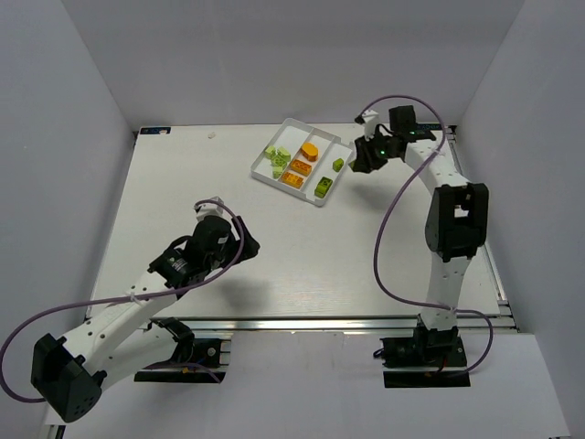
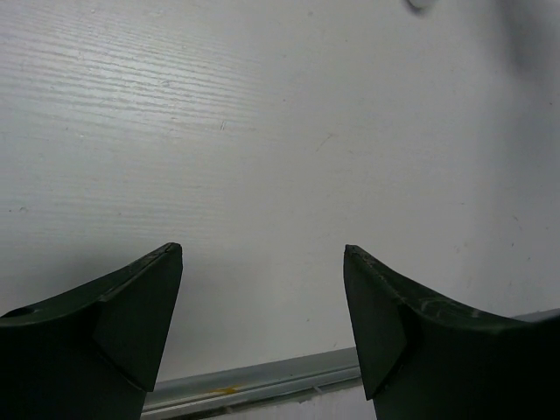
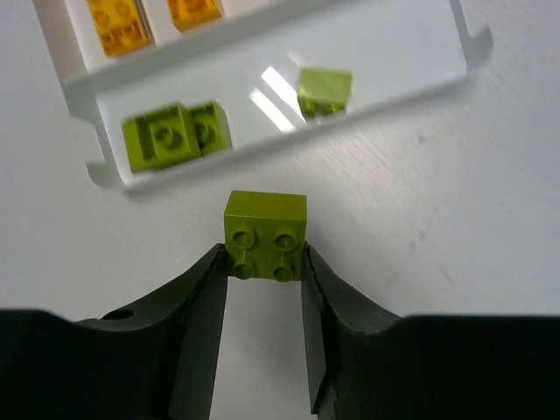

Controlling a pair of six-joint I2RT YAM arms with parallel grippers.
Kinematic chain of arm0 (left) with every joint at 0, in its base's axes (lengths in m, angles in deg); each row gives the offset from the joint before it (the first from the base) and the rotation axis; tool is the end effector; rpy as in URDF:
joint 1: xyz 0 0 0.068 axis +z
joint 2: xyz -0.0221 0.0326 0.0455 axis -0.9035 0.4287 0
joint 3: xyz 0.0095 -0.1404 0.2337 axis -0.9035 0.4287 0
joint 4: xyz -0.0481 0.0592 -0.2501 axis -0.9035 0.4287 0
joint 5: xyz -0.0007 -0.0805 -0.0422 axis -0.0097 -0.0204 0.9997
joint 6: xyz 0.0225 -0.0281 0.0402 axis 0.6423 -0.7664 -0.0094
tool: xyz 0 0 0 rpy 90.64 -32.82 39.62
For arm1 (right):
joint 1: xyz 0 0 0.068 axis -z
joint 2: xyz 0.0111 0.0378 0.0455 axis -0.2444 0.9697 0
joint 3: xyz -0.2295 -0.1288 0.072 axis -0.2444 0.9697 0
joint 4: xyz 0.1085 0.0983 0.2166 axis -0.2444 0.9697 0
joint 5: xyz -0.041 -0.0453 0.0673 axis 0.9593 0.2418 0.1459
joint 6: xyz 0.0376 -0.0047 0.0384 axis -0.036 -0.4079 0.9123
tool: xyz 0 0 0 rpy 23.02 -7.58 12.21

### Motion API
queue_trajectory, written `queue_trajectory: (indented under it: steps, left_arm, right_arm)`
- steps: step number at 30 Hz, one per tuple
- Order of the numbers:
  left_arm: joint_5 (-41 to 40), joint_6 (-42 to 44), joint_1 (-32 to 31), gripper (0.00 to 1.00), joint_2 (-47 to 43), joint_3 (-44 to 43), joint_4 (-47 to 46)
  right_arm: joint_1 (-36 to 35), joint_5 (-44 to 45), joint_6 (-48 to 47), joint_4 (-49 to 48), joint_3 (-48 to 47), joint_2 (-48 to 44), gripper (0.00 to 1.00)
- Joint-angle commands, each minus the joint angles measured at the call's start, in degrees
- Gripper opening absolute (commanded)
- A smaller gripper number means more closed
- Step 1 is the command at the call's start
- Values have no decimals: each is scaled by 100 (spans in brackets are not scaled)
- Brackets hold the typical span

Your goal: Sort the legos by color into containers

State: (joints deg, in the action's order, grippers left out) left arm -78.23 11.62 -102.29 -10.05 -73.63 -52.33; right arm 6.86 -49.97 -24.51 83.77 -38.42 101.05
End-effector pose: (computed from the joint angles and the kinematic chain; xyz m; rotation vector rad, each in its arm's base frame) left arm 0.1556 -0.1100 0.2536 -0.3004 2.3251 -0.4931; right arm 0.4559 0.0748 0.2553 -0.8809 2.1537 0.4039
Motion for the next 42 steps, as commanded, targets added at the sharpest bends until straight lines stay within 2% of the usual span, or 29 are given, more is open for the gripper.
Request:
queue_trajectory:
  steps: [1, 5, 9, 11, 16, 19, 20, 22, 27, 31, 32, 33, 37, 38, 42]
  left_arm:
    - [-179, -282, -39, 84, -241, 29, 214]
    - [-214, -388, -39, 84, -294, -7, 338]
    - [-223, -528, -39, 84, -320, -24, 434]
    - [-241, -573, -39, 84, -373, 2, 417]
    - [-302, -670, -39, 84, -452, 63, 365]
    - [-302, -652, -39, 84, -400, 90, 268]
    - [-302, -643, -39, 84, -365, 81, 224]
    - [-267, -565, -39, 84, -216, -6, 136]
    - [-188, -327, -39, 85, 75, -191, -74]
    - [-4, -195, -39, 88, 66, -148, -408]
    - [153, -160, 22, 91, 40, -121, -488]
    - [189, -64, 23, 98, 31, -112, -671]
    - [269, 147, 23, 98, 92, -244, -927]
    - [278, 148, 23, 98, 127, -279, -954]
    - [330, 542, 23, 98, 276, -551, -1068]
  right_arm:
    - [-325, -161, 812, -549, -681, 439, 8]
    - [-554, 251, 1243, -909, -1682, 1169, 8]
    - [-695, 393, 1270, -937, -2406, 1915, 16]
    - [-721, 463, 1226, -910, -2486, 2057, 25]
    - [-686, 534, 1112, -919, -2231, 2049, 36]
    - [-677, 377, 1016, -840, -2135, 1900, 64]
    - [-686, 289, 946, -805, -2091, 1856, 79]
    - [-686, -1, 962, -761, -2012, 1628, 87]
    - [-651, -362, 1367, -550, -1880, 934, 88]
    - [-563, -327, 1446, -138, -1328, 126, 89]
    - [-563, -345, 1429, 38, -1265, -137, 89]
    - [-563, -310, 1515, 309, -1178, -278, 89]
    - [-546, 260, 2182, 112, -177, -1253, 89]
    - [-572, 374, 2184, 14, 286, -1638, 89]
    - [-563, 945, 2167, -435, 1177, -2449, 90]
